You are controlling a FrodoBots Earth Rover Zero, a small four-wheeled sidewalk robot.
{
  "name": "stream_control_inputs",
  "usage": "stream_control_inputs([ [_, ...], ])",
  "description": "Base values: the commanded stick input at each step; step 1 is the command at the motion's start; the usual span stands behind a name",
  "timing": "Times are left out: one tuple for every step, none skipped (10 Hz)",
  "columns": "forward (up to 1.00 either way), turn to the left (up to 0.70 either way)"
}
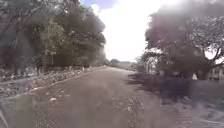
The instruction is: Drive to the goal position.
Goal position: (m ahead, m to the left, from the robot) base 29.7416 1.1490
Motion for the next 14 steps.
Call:
stream_control_inputs([
  [0.7, 0.0],
  [0.7, 0.0],
  [0.7, 0.0],
  [0.7, 0.0],
  [0.7, 0.0],
  [0.7, 0.0],
  [0.7, 0.0],
  [0.7, 0.0],
  [0.7, 0.0],
  [0.7, 0.0],
  [0.7, 0.0],
  [0.7, 0.0],
  [0.7, 0.0],
  [0.7, 0.0],
])
